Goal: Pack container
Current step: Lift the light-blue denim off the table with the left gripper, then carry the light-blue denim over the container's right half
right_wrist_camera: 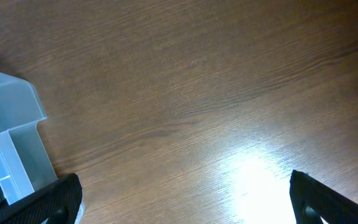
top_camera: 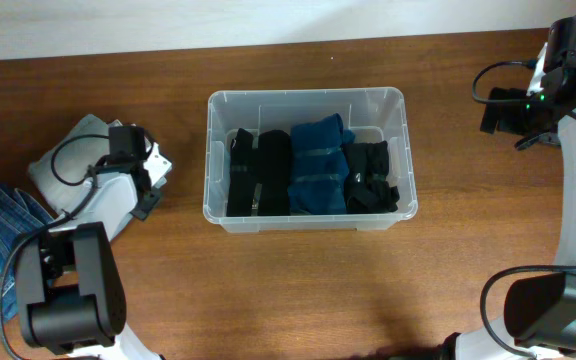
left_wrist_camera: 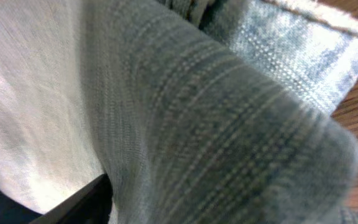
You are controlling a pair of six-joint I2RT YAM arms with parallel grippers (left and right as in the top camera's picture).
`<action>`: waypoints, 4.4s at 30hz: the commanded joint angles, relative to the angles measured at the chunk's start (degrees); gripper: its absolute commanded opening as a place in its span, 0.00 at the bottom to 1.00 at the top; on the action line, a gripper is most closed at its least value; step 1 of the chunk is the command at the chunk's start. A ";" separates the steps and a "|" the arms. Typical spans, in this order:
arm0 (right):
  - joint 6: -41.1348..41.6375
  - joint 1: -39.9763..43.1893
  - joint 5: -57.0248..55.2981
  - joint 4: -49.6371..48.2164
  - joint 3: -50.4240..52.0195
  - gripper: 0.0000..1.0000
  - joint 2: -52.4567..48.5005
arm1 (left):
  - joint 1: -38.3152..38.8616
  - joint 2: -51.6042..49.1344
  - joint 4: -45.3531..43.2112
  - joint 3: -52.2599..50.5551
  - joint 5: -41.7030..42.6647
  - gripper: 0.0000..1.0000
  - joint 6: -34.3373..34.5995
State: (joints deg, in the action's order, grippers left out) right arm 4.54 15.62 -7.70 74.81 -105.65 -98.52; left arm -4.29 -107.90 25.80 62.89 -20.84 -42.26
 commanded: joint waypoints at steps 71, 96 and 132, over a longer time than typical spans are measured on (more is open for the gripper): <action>0.44 0.17 -0.50 -0.02 -0.44 0.99 0.22 | 33.48 19.06 0.92 34.62 -18.23 0.00 -7.48; 0.44 0.17 -0.50 -0.02 -0.44 0.99 0.22 | 52.26 13.40 2.03 34.62 -12.52 0.00 8.70; 0.44 0.17 -0.50 -0.02 -0.44 0.99 0.22 | 54.29 1.51 -4.39 34.60 -25.94 0.00 22.86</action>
State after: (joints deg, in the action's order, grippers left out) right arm 4.54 15.62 -7.70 74.81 -105.65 -98.52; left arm 50.13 -106.48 22.50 95.26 -43.57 -23.20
